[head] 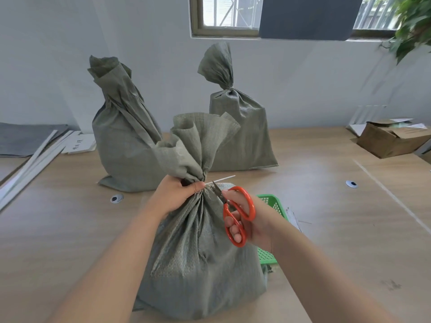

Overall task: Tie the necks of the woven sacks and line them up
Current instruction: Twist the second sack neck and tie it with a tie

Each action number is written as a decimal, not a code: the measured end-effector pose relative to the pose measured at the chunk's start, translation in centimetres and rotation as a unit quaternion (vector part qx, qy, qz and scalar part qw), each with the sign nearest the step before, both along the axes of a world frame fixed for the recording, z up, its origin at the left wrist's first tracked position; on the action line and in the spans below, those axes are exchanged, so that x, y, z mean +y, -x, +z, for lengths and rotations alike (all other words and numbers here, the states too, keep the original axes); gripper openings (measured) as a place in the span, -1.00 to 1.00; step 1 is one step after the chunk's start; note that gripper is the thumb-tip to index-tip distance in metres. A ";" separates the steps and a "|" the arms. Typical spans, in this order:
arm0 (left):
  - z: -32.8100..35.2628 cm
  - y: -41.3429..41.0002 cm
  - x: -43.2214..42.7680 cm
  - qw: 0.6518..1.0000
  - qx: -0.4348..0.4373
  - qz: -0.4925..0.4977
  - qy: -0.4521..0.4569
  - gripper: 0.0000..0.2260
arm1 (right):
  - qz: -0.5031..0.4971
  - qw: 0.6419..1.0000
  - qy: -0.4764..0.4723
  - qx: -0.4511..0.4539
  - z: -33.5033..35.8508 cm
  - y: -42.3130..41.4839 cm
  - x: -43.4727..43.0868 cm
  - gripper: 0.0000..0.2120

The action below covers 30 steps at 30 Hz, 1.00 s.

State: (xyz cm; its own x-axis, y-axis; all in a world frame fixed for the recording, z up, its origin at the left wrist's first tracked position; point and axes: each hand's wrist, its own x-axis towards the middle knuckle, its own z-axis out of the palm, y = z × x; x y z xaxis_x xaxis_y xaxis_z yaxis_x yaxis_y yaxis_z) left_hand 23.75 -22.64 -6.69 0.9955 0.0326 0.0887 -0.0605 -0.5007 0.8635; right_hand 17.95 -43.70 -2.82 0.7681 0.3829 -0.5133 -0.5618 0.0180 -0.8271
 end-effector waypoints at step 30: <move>0.5 -0.1 -4.0 0.998 -0.049 -0.033 -0.016 -0.74 | -0.111 0.982 0.094 -0.123 -1.0 3.2 0.9 -0.66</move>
